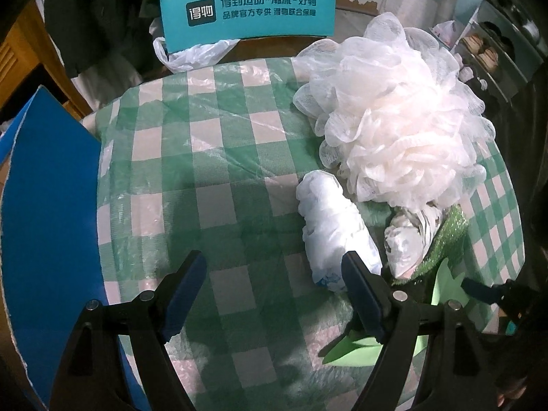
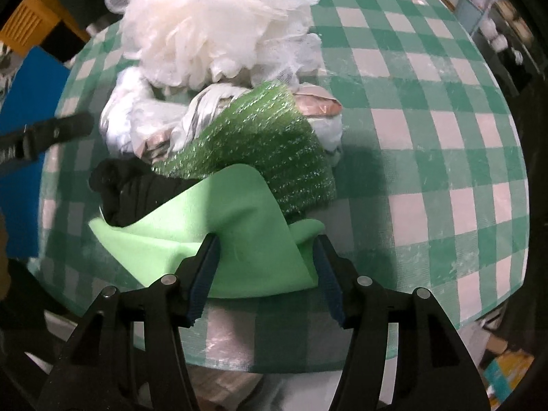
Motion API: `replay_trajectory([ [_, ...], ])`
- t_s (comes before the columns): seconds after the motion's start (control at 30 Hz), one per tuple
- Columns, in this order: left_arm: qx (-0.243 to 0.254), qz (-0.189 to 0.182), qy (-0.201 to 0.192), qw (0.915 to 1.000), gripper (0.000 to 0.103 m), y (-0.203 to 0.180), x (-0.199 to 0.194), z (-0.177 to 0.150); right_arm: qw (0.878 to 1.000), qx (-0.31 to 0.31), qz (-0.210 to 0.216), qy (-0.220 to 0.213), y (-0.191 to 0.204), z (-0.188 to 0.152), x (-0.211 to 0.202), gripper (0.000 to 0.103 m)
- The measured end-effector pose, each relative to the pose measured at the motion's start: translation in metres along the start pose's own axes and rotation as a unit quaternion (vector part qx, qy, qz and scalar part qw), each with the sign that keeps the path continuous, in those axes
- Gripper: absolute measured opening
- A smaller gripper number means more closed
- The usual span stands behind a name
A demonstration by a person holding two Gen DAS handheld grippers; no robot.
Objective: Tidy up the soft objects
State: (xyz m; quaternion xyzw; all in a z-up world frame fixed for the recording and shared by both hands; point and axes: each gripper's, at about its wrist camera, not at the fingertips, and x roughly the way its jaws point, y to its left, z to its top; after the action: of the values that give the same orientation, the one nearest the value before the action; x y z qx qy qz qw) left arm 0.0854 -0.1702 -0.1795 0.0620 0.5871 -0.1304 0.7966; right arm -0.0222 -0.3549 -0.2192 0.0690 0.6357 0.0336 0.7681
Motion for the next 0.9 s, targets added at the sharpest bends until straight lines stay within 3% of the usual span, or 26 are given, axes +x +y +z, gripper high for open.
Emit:
replay_trajectory([
  [0.13,-0.010,-0.009,0.005,0.9999,0.082,0.000,0.007,0.005,0.999,-0.028,-0.029,-0.004,0.011,-0.007,0.000,0.042],
  [0.2,-0.014,-0.012,0.006,0.9998,0.082,0.000,0.009,0.007,0.999,-0.038,-0.026,-0.006,0.018,-0.010,-0.001,0.016],
  [0.27,-0.019,-0.017,0.008,0.9996,0.082,0.000,0.012,0.009,0.998,-0.055,-0.031,-0.007,0.027,-0.011,-0.002,0.009],
  [0.57,-0.028,-0.028,0.013,0.9991,0.086,-0.005,0.023,0.015,0.999,-0.008,-0.020,-0.030,0.007,-0.005,-0.022,0.006],
  [0.9,-0.013,-0.027,0.020,0.9994,0.086,-0.022,0.035,0.019,0.996,0.035,-0.037,-0.074,-0.027,0.013,-0.046,0.006],
])
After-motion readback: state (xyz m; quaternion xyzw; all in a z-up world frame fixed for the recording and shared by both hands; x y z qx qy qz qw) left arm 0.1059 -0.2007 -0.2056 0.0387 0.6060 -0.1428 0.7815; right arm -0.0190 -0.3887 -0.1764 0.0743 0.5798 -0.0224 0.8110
